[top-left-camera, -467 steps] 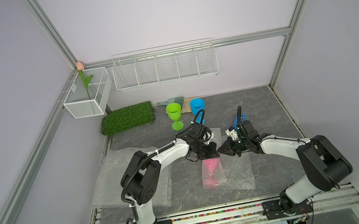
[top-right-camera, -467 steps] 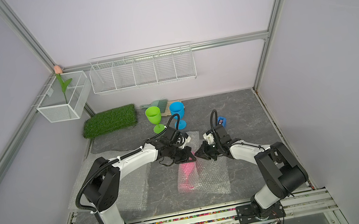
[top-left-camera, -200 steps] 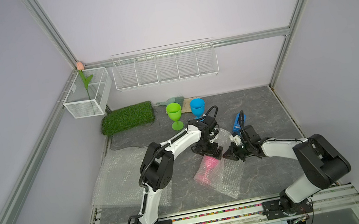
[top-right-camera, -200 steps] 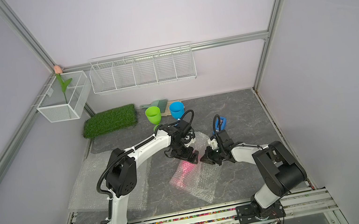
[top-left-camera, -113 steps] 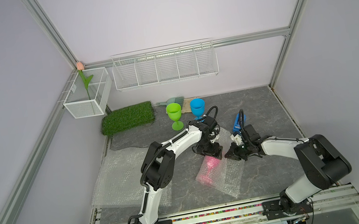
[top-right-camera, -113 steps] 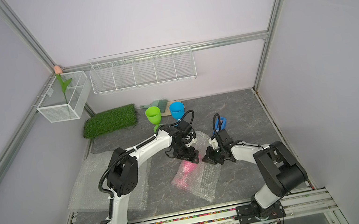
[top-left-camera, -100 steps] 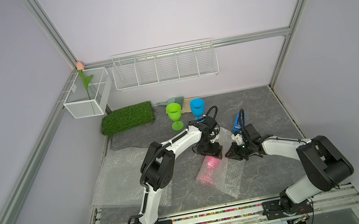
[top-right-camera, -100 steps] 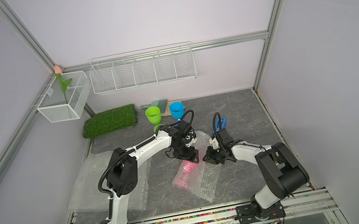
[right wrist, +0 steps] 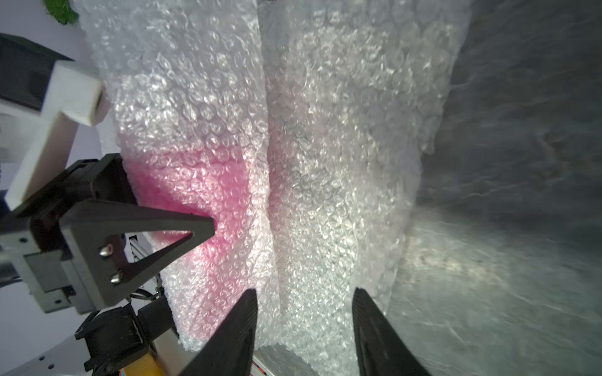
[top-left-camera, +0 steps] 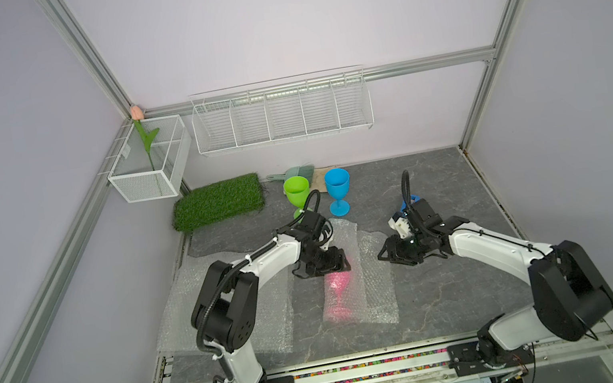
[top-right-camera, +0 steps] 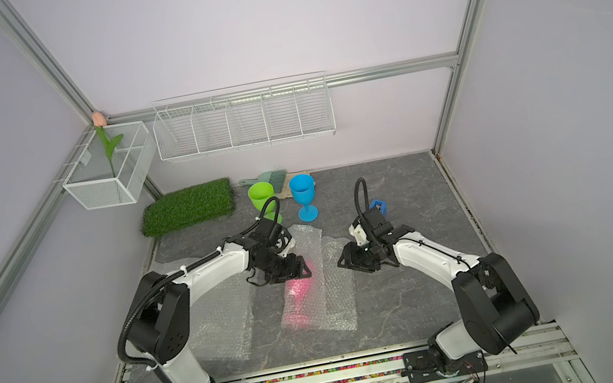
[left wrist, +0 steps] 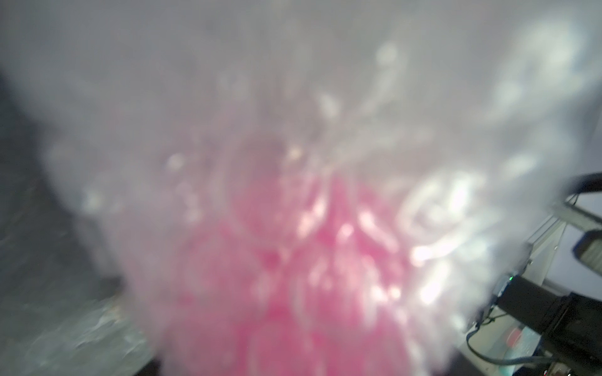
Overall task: Wrap wine glasses in bubble wrap
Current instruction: Wrap the wine glass in bubble wrap.
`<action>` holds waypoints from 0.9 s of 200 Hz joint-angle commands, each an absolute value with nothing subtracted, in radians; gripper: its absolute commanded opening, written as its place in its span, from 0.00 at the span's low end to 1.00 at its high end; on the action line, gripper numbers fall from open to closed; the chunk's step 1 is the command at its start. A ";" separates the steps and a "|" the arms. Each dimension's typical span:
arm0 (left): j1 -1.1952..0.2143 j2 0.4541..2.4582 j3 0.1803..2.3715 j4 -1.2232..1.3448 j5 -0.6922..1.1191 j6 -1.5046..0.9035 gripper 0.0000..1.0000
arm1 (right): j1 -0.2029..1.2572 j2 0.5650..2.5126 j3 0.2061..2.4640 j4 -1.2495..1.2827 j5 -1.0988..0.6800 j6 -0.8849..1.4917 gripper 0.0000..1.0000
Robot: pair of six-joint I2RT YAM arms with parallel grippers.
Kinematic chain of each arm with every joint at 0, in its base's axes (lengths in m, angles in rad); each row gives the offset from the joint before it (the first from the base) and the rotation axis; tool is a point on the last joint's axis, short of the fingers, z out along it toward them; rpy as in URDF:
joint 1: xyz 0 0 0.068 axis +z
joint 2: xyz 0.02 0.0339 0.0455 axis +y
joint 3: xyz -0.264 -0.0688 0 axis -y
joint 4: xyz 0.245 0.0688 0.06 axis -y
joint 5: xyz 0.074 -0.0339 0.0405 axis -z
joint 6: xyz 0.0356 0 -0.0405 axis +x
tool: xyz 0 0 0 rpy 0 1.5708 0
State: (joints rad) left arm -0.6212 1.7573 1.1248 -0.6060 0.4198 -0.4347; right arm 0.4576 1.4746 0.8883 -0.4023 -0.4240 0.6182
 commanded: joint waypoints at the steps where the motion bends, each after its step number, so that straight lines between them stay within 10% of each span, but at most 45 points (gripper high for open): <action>1: -0.585 1.673 0.979 -0.472 0.390 -0.575 0.73 | 0.529 1.545 0.946 -0.382 -0.497 0.647 0.47; 180: -0.552 1.580 0.880 -0.420 0.410 -0.610 0.69 | 0.844 1.786 0.898 -0.123 -0.620 0.860 0.17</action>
State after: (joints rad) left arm -0.5545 1.5585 0.8394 -0.3649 0.4419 -0.6365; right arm 0.8204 1.7847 0.9245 -0.1574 -0.6003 0.8249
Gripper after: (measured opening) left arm 0.717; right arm 0.168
